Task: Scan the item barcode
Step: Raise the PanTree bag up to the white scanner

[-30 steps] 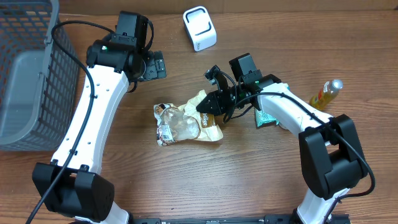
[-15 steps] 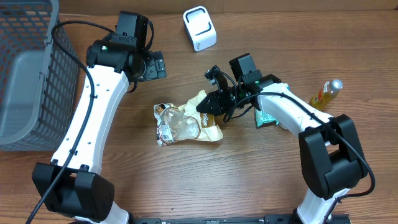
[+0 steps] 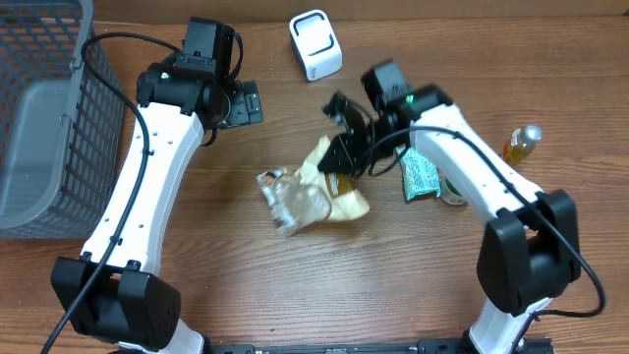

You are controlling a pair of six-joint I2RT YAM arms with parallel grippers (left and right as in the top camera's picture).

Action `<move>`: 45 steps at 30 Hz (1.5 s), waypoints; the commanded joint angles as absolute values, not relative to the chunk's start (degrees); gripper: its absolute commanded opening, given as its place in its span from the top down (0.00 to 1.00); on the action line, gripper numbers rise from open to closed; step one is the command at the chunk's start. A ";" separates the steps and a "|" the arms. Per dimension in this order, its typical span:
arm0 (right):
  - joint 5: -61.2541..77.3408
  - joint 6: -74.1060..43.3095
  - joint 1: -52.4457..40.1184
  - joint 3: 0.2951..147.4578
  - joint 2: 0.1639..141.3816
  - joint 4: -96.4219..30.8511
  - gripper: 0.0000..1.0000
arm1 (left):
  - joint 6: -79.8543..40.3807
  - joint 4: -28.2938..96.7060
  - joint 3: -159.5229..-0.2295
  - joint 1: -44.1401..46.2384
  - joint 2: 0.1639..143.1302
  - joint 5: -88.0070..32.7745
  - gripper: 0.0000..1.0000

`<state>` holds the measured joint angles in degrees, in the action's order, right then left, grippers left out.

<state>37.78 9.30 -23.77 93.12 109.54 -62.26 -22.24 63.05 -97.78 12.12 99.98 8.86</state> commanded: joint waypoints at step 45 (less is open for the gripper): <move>-8.56 34.57 -25.50 107.22 126.37 -1.37 0.96 | -21.39 63.00 -98.74 12.38 99.31 9.39 0.00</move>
